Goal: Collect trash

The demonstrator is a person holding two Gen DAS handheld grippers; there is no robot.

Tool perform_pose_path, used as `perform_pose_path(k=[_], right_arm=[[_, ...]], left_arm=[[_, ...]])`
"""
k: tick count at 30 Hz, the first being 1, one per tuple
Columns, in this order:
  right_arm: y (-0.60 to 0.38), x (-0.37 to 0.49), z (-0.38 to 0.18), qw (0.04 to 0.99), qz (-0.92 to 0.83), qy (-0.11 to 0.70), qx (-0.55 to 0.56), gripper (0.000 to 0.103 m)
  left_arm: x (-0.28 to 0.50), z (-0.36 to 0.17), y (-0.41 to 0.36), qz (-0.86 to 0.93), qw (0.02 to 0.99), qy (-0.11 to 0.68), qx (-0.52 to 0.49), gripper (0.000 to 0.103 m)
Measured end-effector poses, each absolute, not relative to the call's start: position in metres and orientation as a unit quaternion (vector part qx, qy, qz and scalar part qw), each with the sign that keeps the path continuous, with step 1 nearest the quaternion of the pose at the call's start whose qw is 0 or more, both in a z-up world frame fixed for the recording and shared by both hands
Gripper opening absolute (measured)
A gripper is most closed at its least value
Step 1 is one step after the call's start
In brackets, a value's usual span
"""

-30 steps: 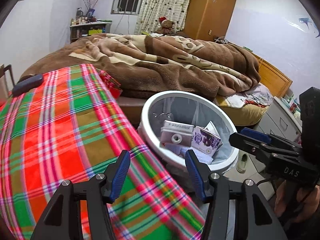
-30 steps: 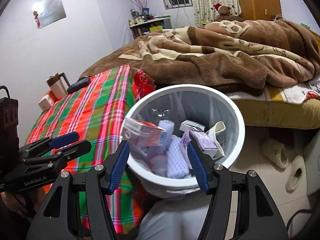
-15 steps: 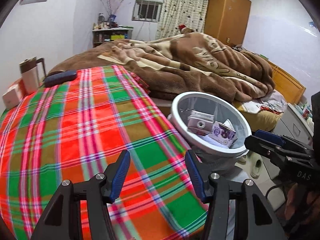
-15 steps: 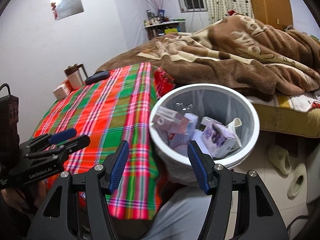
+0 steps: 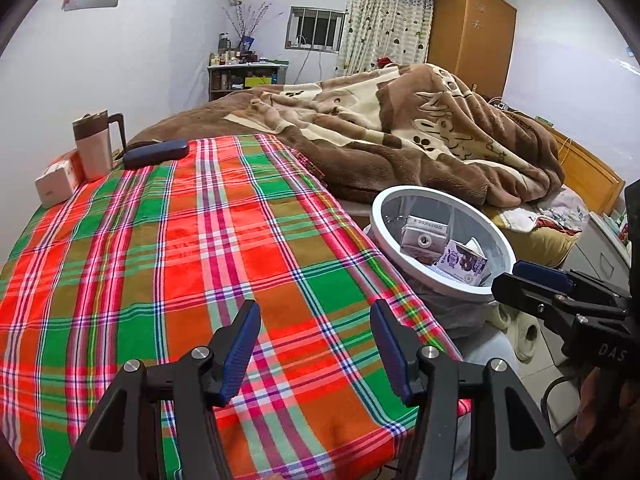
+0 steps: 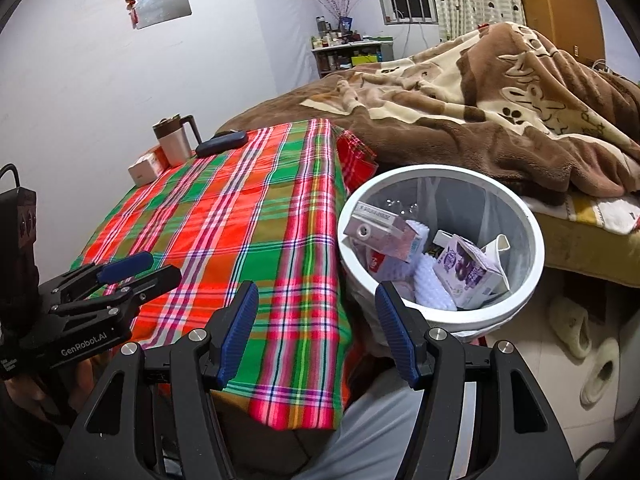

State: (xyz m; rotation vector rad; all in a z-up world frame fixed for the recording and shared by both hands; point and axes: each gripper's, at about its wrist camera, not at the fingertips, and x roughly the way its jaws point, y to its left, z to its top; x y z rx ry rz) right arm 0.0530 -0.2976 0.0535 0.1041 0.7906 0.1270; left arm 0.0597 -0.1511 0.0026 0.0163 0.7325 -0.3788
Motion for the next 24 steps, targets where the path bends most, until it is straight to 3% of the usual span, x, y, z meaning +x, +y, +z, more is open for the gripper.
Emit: perform_pose_path(k=[24], right_arm=[[-0.285, 0.051, 0.055, 0.920, 0.074, 0.383, 0.047, 0.062]], left_arm=[[0.053, 0.006, -0.140, -0.157, 0.923, 0.351, 0.005, 0.057]])
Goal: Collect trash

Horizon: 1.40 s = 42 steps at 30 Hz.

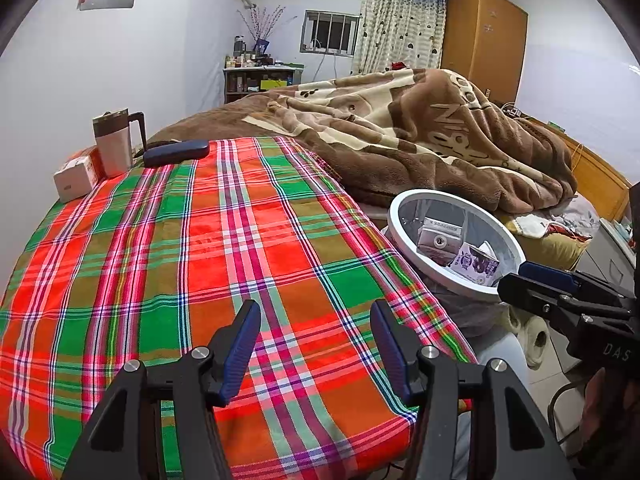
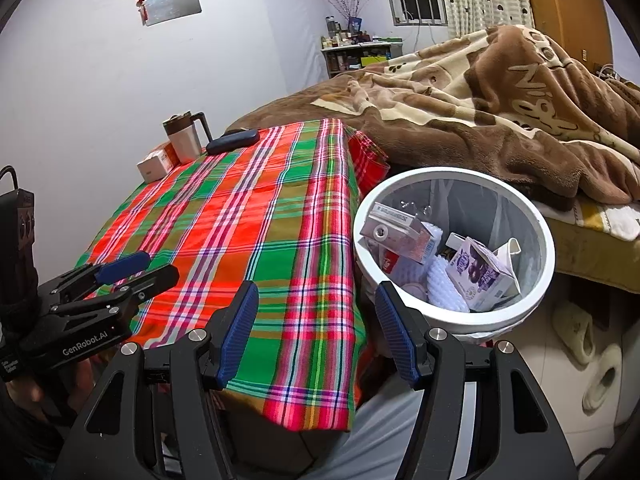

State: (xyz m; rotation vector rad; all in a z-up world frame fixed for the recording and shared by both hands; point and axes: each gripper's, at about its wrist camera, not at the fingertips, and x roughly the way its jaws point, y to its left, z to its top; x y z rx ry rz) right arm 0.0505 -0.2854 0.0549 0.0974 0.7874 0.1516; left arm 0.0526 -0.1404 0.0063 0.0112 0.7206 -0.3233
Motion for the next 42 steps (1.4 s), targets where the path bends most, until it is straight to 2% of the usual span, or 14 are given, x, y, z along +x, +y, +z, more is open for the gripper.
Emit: perform_pose_path(k=[42], right_arm=[[-0.2814, 0.0502, 0.0546, 0.920, 0.075, 0.382, 0.047, 0.062]], left_arm=[[0.0496, 0.0021, -0.1333, -0.145, 0.923, 0.357, 0.000, 0.057]])
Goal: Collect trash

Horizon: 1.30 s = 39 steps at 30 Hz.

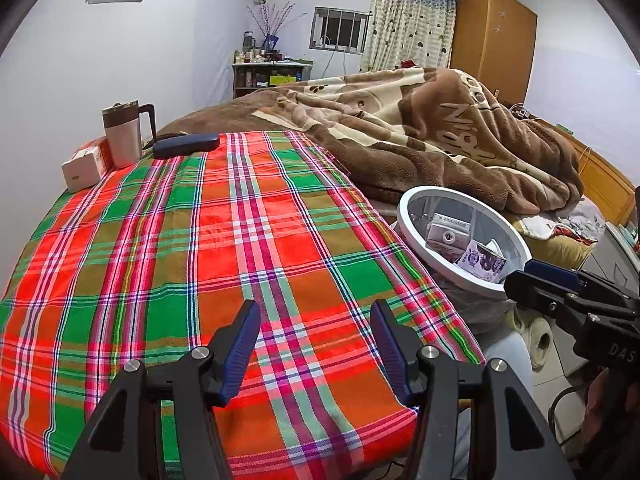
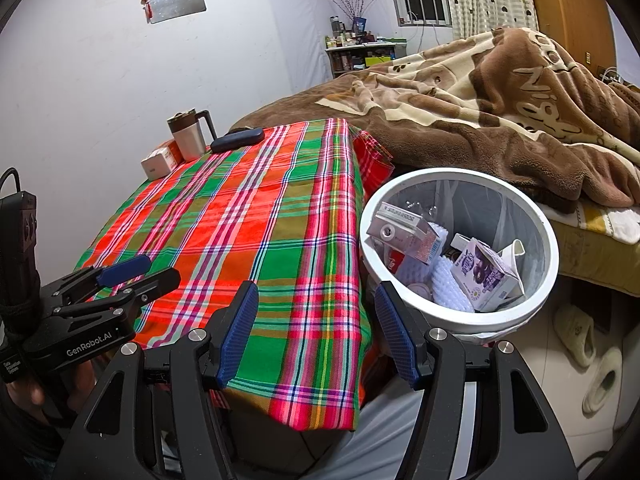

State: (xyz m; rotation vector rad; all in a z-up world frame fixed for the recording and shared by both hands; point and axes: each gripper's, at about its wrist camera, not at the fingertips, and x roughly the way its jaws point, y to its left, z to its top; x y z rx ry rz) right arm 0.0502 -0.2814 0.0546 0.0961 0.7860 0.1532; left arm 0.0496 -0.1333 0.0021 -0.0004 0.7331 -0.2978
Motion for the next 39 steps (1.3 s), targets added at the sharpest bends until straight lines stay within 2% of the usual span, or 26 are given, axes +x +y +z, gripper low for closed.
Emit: perform_pose_path(k=[39], right_arm=[[-0.2802, 0.0498, 0.0543, 0.920, 0.075, 0.383, 0.046, 0.062]], left_arm=[[0.0493, 0.0008, -0.1298, -0.142, 0.923, 0.359, -0.001, 0.057]])
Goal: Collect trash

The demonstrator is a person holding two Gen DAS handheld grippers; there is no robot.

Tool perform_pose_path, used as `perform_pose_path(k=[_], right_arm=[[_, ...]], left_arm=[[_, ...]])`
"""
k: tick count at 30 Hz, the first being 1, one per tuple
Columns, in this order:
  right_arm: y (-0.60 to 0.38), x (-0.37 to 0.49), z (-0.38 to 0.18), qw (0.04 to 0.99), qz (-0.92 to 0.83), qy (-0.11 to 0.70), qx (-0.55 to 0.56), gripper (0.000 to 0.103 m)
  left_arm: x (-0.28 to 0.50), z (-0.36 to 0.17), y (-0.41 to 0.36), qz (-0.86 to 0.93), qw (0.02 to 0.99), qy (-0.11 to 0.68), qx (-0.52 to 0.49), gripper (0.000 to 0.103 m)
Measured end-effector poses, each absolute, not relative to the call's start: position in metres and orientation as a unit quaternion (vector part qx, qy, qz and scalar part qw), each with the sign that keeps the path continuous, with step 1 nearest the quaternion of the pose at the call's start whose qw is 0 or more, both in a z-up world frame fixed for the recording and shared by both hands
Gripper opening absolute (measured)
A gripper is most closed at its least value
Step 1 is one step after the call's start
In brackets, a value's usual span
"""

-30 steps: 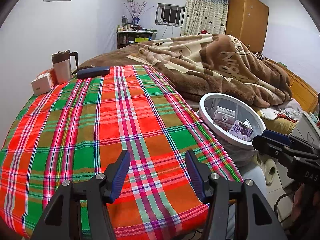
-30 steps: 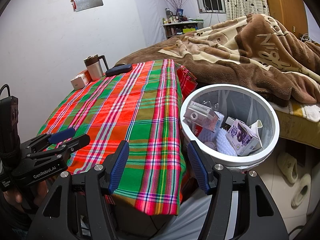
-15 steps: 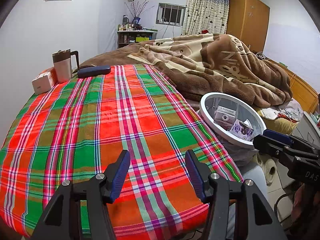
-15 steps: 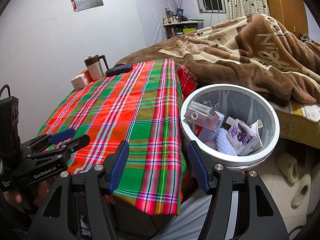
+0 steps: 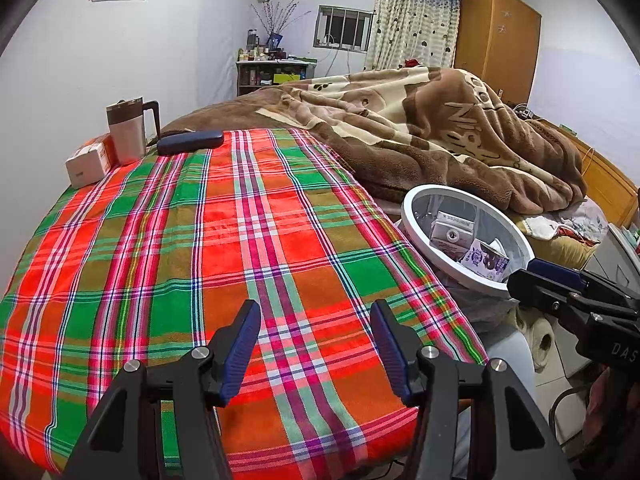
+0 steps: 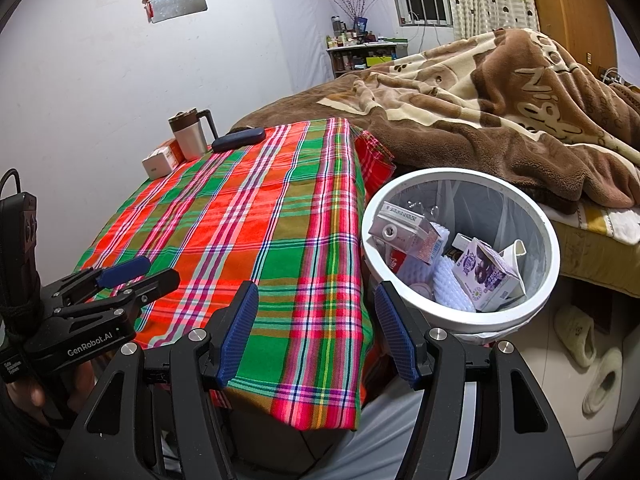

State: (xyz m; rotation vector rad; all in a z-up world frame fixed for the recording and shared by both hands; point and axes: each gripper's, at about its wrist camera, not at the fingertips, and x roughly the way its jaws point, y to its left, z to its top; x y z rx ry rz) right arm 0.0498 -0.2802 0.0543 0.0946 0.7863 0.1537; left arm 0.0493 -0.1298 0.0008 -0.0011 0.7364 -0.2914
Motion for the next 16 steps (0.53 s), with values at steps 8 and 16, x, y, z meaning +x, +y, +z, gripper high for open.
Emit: perform_pose_path(k=[8, 16], right_arm=[[-0.2792, 0.0498, 0.0542, 0.920, 0.075, 0.383, 0.046, 0.062], [-0.2785, 0.0498, 0.0541, 0.920, 0.075, 0.383, 0.046, 0.062]], left_arm=[[0.0454, -0.0028, -0.1215, -0.136, 0.924, 0.358, 0.003, 0.057], [0.0461, -0.0015, -0.1224, -0.129, 0.925, 0.357, 0.005, 0.057]])
